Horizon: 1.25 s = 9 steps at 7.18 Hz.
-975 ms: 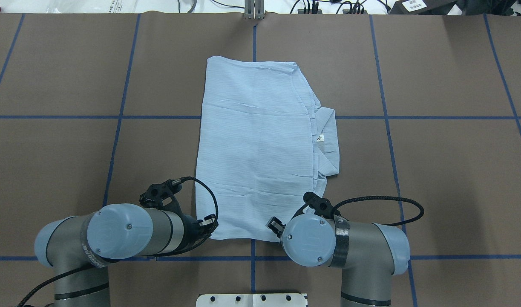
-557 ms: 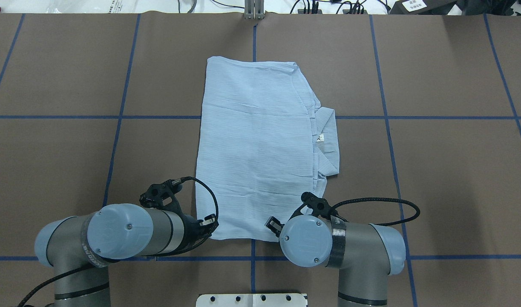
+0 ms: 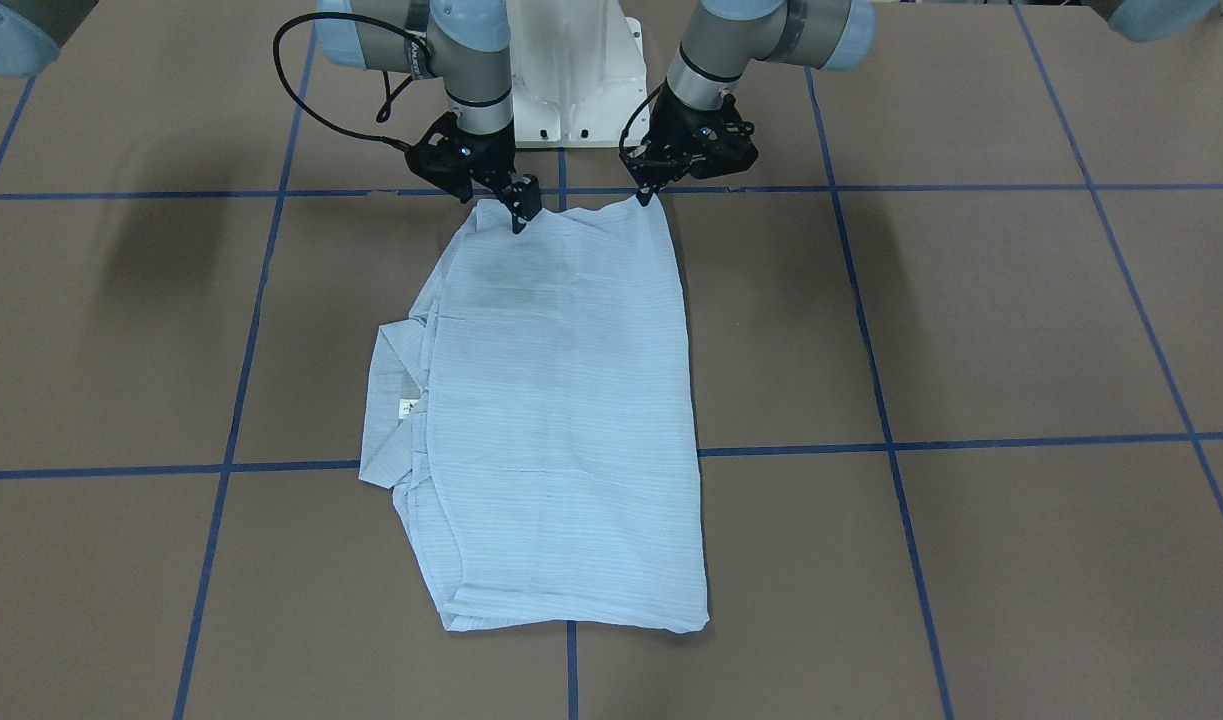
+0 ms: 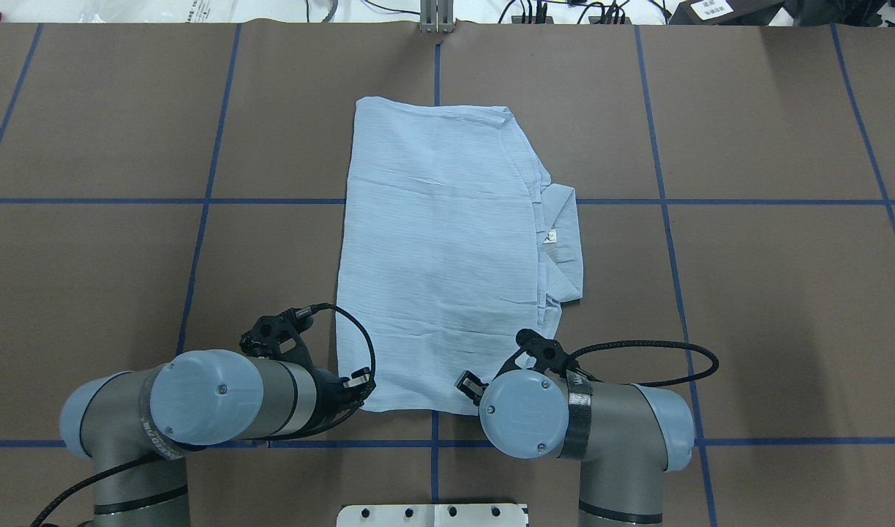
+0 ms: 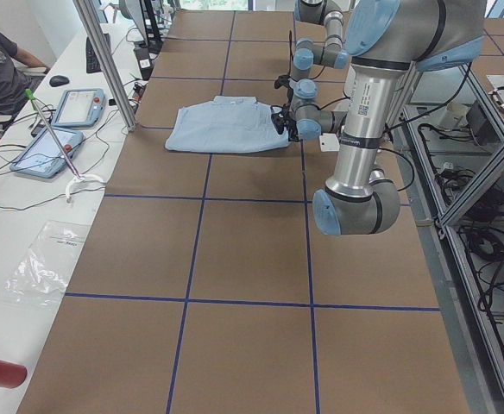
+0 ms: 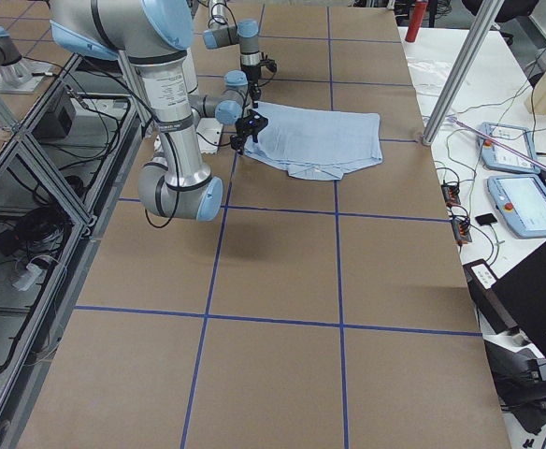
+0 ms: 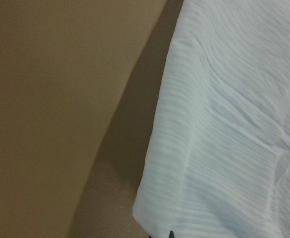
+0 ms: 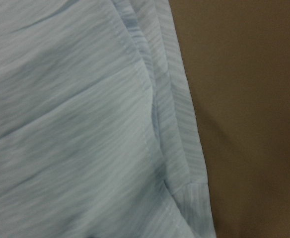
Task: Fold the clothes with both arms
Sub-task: 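Grasp the near shirt corners with both grippers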
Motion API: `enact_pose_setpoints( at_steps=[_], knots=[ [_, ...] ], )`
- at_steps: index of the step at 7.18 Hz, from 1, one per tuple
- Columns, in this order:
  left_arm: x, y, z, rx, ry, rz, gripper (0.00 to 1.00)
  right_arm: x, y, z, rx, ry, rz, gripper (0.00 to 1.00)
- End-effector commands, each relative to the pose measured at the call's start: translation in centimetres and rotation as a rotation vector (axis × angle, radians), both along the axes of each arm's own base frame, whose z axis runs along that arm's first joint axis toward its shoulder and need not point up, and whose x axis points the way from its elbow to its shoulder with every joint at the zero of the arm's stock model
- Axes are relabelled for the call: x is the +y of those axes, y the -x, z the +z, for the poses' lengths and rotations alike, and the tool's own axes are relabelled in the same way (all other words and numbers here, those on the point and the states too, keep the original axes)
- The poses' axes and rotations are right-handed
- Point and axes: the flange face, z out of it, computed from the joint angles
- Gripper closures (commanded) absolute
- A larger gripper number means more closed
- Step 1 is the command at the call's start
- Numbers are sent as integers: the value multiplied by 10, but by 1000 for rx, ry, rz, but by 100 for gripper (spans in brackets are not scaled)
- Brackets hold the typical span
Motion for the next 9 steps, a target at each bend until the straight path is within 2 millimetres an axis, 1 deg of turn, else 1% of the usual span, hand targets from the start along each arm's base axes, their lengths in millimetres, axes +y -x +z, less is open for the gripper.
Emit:
enact_pose_setpoints(
  at_steps=[1, 4, 5, 8, 9],
  knots=[
    [0, 0, 0, 0, 1, -1, 100, 0, 1, 1, -6, -2, 0, 0],
    [1, 0, 0, 0, 0, 1, 100, 0, 1, 1, -6, -2, 0, 0],
    [1, -1, 1, -1, 2, 0, 100, 0, 1, 1, -6, -2, 0, 4],
    [0, -1, 1, -2, 0, 0, 100, 0, 1, 0, -8, -1, -1, 37],
    [0, -1, 1, -2, 1, -1, 100, -1, 0, 0, -7, -2, -1, 54]
  ],
)
